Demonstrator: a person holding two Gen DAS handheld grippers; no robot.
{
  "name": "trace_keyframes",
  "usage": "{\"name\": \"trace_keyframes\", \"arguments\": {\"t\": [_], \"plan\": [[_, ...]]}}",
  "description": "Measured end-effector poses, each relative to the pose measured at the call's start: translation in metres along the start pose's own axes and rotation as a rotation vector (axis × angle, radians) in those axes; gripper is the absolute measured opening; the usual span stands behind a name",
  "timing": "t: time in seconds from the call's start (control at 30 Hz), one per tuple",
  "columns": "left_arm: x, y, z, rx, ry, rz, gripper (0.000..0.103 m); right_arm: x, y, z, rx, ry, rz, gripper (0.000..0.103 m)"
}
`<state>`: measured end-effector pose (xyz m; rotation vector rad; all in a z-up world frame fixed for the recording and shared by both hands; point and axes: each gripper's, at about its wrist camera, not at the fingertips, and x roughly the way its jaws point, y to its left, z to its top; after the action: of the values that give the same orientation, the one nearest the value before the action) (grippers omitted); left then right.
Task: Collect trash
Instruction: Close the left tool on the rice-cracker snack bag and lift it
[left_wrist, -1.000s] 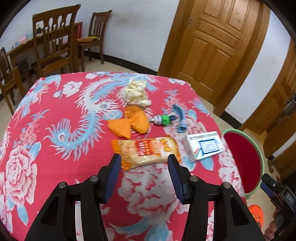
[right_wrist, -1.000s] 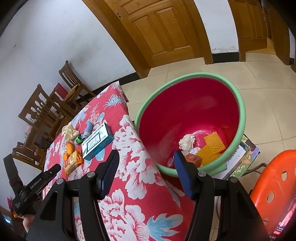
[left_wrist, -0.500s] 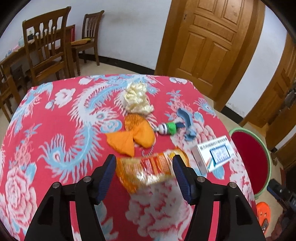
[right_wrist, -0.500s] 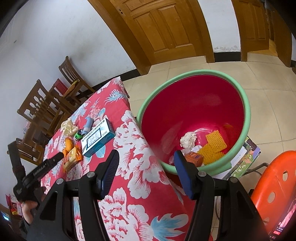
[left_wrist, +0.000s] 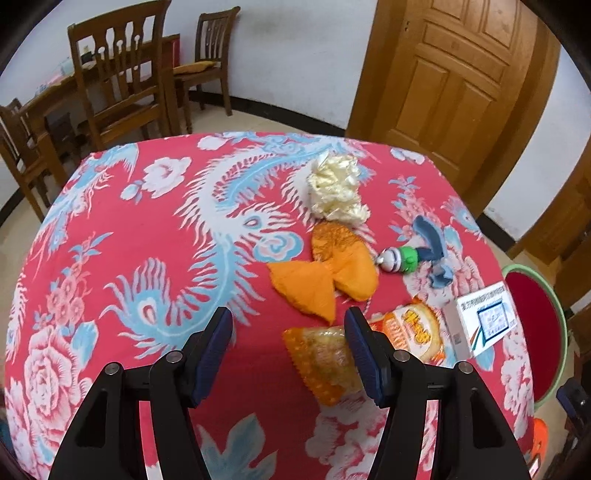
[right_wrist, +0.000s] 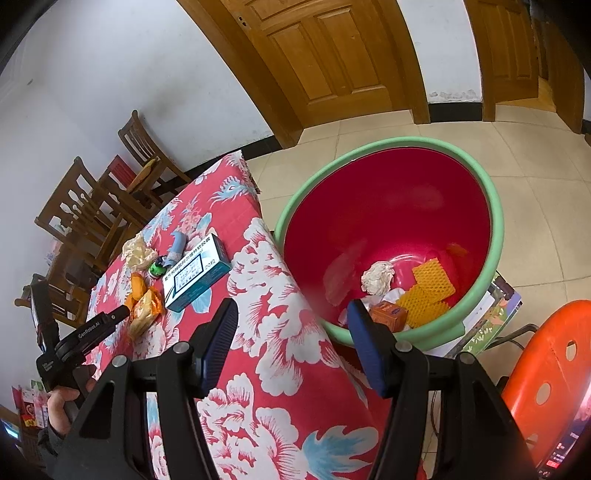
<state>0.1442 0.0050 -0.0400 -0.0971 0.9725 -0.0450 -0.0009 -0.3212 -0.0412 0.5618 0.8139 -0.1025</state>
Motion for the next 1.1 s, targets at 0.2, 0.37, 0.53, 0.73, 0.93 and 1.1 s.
{"name": "trace_keyframes", "arguments": {"t": [0.2, 0.37, 0.53, 0.73, 0.93, 1.1], "plan": [[0.004, 0.005, 0.009, 0.004, 0.003, 0.027, 0.065, -0.002, 0.002, -0.002, -0.002, -0.006, 0.008, 0.063], [0.015, 0.004, 0.011, 0.019, 0.040, 0.049, 0.065, -0.003, -0.002, -0.003, 0.003, -0.009, 0.010, 0.063], [0.008, 0.002, 0.000, 0.027, 0.051, 0.034, 0.065, -0.003, -0.006, -0.002, 0.011, -0.012, 0.010, 0.063], [-0.011, -0.006, -0.017, 0.038, 0.038, -0.018, 0.065, -0.003, -0.007, -0.004, 0.014, -0.008, 0.015, 0.063], [-0.029, -0.021, -0.023, 0.064, 0.001, -0.078, 0.065, -0.002, -0.006, -0.004, 0.014, -0.010, 0.014, 0.063], [-0.026, -0.036, -0.023, 0.098, 0.001, -0.114, 0.065, -0.003, -0.006, -0.004, 0.012, -0.010, 0.014, 0.063]]}}
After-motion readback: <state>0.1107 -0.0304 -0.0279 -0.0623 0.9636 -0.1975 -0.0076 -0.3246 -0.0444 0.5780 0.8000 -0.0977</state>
